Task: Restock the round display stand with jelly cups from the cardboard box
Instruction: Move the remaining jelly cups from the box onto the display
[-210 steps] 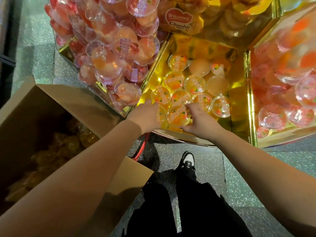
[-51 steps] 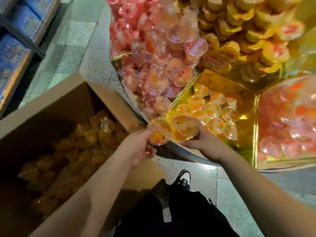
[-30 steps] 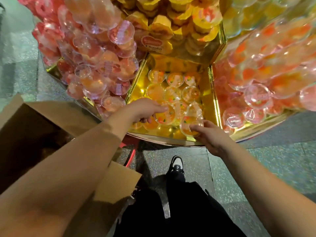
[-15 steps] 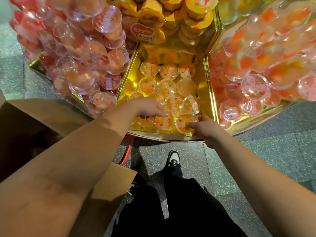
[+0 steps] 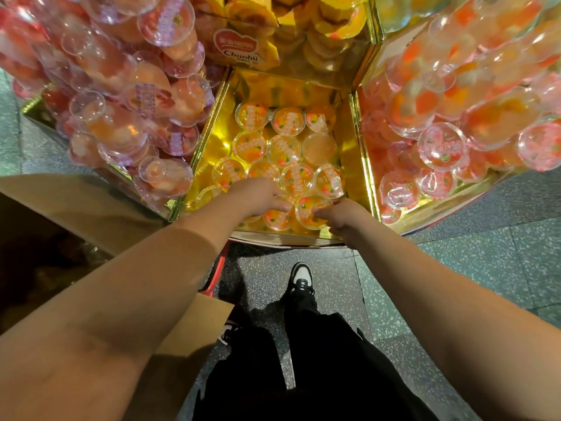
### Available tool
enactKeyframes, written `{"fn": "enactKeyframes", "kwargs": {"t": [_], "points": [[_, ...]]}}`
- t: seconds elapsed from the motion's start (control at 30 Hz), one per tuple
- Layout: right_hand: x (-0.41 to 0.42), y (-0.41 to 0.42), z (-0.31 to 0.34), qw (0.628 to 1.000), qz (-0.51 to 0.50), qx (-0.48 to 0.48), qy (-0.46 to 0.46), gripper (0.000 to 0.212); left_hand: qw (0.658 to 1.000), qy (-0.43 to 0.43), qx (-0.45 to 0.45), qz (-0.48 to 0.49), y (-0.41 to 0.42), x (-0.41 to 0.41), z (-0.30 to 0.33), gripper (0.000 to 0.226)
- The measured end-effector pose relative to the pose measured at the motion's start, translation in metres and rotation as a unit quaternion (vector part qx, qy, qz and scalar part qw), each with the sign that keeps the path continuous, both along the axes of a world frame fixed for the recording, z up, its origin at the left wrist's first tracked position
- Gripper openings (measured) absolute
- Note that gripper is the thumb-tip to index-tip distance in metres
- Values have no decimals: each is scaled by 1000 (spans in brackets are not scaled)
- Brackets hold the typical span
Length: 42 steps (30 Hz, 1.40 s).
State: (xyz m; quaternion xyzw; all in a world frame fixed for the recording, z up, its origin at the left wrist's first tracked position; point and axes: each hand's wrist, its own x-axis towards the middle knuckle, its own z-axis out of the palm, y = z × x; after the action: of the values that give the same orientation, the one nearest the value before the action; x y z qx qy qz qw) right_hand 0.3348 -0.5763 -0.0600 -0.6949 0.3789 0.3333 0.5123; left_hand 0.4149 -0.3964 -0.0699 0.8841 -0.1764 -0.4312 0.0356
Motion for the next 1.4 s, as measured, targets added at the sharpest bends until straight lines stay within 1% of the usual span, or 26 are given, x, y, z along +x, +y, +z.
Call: {"fn": "enactKeyframes", "kwargs": {"t": [0.1,0.17,0.27,0.37,0.43,0.53,0.6,0.67,0.7,0.77,0.8,0.97,1.0,1.1,1.2,1.3,1.4], "points": [[4,4,-4,999,41,-25,1,37,999,-35,0,-19,-1,-6,-2,53],[5,5,-7,997,67,-41,8,36,998,-54,-16,-13,0,-10,-2,51],[5,4,-11,997,64,-44,14,36,997,-58,-53,12,1,-11,-1,44],[5,3,-10,997,66,-35,11,35,993,-59,-90,57,0,-9,1,33],[6,1,-10,997,67,-27,10,29,987,-59,-116,97,-2,-8,2,27],[5,-4,-14,999,28,2,25,11,976,-60,-141,154,-1,-7,1,22],[5,-7,-19,999,15,14,31,12,968,-55,-154,188,1,-6,-2,22],[6,-8,-20,999,3,21,28,10,973,-80,-138,166,0,-7,-4,22],[7,-7,-19,999,1,23,33,17,977,-111,-121,138,-2,-8,-5,22],[8,-6,-19,998,0,17,52,36,975,-169,-104,102,-3,-11,-6,19],[8,-5,-19,998,4,14,56,41,974,-175,-103,100,-2,-13,-8,17],[9,-6,-17,998,52,-15,45,40,974,-155,-122,107,8,-18,-11,13],[10,-6,-18,997,59,-13,48,40,975,-152,-126,104,9,-18,-11,16],[9,-8,-18,994,95,-18,59,43,982,-138,-112,68,12,-24,-11,32],[9,-6,-16,992,107,-36,49,44,983,-151,-95,37,14,-32,-11,38],[9,-6,-8,969,218,-101,59,51,982,-175,-73,21,10,-37,-8,40],[6,-4,5,949,278,-138,56,63,984,-169,-57,25,8,-41,1,42]]}}
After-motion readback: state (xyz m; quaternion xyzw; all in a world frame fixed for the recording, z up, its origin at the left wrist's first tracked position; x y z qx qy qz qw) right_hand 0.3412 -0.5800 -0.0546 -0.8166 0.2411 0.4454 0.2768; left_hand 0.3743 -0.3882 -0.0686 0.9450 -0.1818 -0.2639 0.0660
